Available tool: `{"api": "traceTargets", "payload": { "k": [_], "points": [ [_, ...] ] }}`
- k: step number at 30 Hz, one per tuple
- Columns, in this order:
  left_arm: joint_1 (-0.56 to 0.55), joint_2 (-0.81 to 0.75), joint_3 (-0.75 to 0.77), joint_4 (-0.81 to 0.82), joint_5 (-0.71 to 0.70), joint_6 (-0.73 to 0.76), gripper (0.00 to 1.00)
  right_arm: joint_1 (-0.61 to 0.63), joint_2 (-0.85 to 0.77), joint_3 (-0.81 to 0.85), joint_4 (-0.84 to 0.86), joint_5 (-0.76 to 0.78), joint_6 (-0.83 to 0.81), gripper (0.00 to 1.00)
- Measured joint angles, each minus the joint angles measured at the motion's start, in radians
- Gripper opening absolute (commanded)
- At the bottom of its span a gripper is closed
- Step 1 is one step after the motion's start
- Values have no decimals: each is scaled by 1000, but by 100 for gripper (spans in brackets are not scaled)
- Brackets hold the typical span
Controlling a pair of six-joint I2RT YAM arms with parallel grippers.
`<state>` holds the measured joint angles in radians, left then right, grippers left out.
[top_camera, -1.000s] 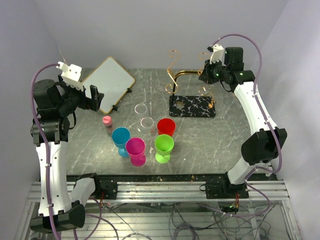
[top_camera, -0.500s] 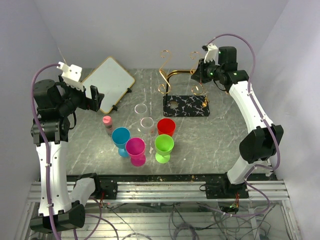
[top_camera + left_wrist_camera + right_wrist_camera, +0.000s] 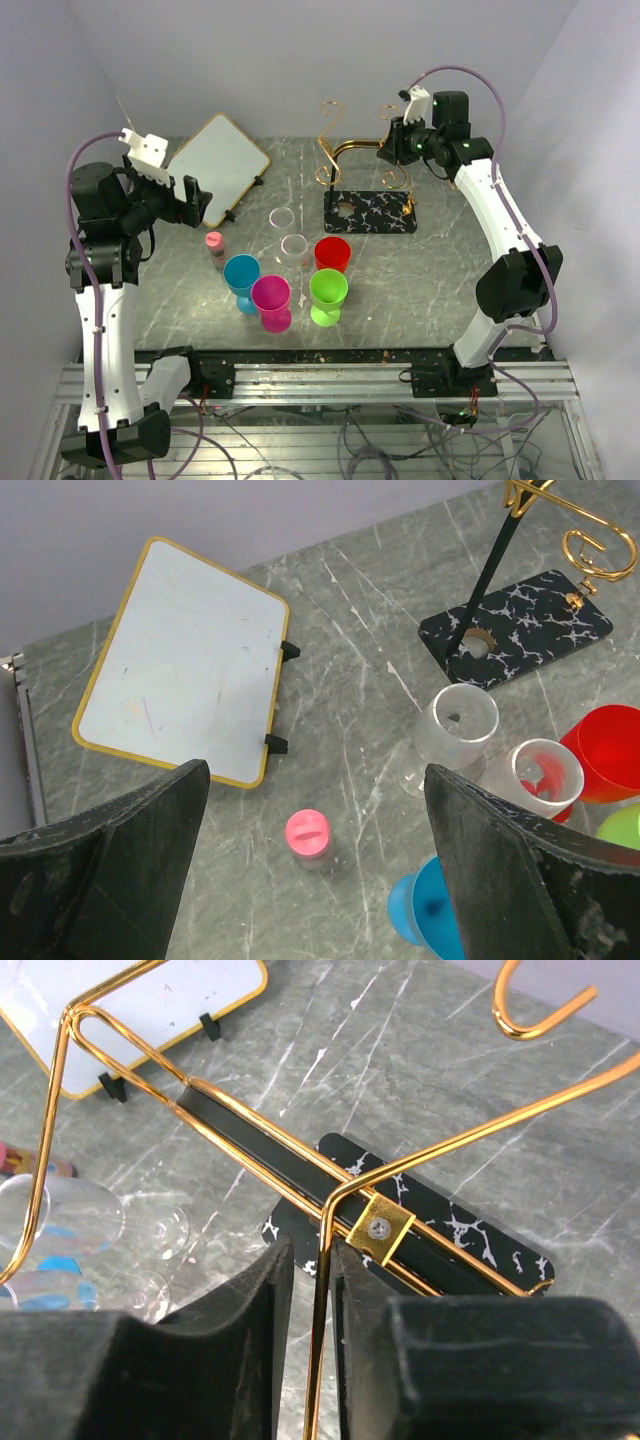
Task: Place the wine glass upside down on the wine glass rack
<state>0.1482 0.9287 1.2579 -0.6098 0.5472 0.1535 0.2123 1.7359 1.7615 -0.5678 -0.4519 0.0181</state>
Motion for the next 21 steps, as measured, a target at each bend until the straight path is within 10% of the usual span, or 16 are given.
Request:
{"api": "traceTargets", "payload": {
  "k": [13, 21],
  "points": [
    [0, -8, -27, -21, 31, 83, 99, 25, -2, 27, -63, 3, -90, 70],
    [-1, 62, 11, -152, 29, 276, 98, 25, -123, 18, -100, 96, -173, 78]
  ]
}}
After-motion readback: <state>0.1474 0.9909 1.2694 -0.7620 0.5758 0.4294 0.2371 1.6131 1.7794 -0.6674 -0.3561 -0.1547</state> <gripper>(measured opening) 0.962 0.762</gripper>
